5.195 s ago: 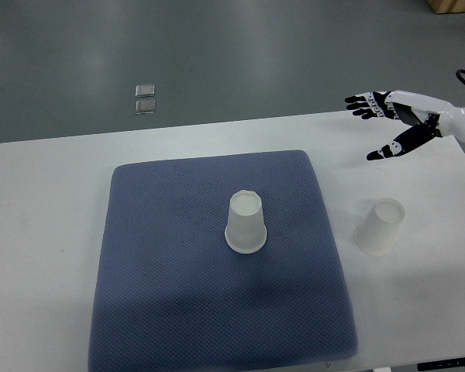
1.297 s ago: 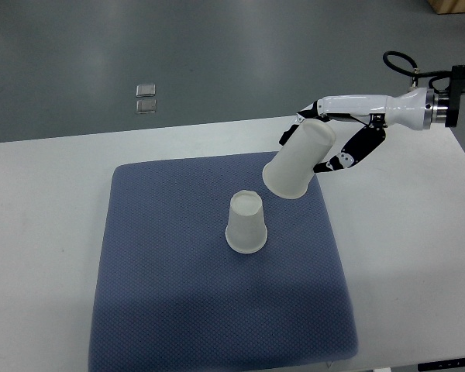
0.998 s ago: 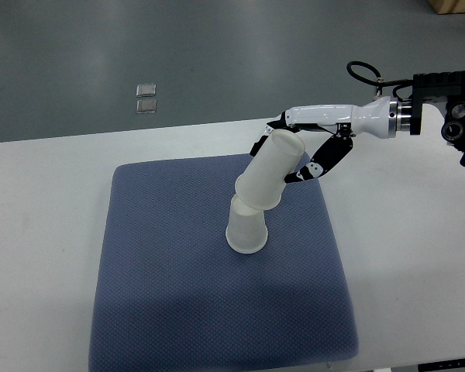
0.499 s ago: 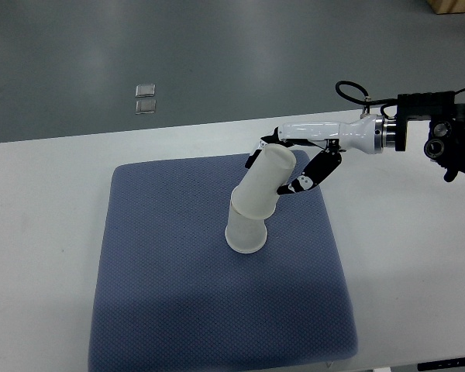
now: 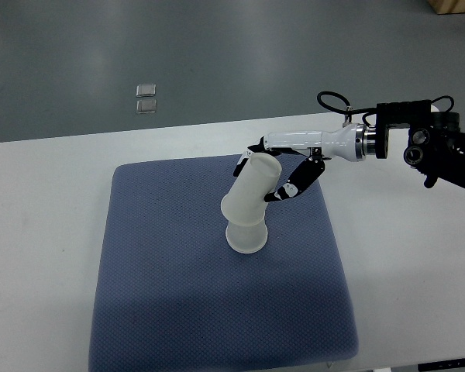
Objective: Stack paper cups
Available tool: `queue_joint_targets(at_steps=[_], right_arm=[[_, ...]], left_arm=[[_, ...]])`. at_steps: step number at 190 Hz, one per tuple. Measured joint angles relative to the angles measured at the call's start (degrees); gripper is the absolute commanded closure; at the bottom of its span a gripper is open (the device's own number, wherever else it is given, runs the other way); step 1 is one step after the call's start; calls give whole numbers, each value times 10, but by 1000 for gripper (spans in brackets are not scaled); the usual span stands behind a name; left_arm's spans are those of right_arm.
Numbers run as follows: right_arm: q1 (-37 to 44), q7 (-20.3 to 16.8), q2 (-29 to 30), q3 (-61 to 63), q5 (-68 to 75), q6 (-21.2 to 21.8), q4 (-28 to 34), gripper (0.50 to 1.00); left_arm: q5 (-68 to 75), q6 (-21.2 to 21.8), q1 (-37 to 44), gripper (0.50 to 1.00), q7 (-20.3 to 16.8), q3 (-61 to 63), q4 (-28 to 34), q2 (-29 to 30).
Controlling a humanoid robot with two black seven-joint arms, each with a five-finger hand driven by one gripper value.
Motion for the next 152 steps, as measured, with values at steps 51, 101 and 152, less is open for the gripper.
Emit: queue_joint_targets(at_steps=[51,101,152], right_arm=[[-2,-7,0,-3,-14,1,0,646],[-6,-16,4,-3,-24,1,0,574],[-7,-16,12,3,-23,1,0,574]], left_arm=[[0,0,0,500,0,0,0,0],[0,0,0,500,0,0,0,0],[0,0,0,500,0,0,0,0]])
